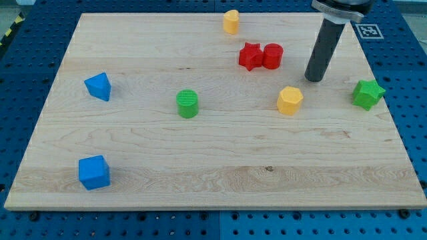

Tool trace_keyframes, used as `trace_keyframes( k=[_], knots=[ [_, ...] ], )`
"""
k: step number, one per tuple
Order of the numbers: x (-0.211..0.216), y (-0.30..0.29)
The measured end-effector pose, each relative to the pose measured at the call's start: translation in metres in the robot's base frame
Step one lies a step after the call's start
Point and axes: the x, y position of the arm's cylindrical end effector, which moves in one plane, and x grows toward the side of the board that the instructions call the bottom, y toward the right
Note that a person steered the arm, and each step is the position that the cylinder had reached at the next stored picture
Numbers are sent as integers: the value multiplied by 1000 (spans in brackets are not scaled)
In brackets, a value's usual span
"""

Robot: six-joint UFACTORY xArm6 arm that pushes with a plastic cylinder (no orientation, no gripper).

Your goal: Push the yellow hexagon towards the down

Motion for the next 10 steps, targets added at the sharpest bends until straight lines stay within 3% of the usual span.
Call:
trace_keyframes(
  k=[1, 3, 4, 7, 10],
  knots=[
    [26, 2],
    [32, -42],
    [52, -30],
    [35, -125],
    [106, -115]
  ],
)
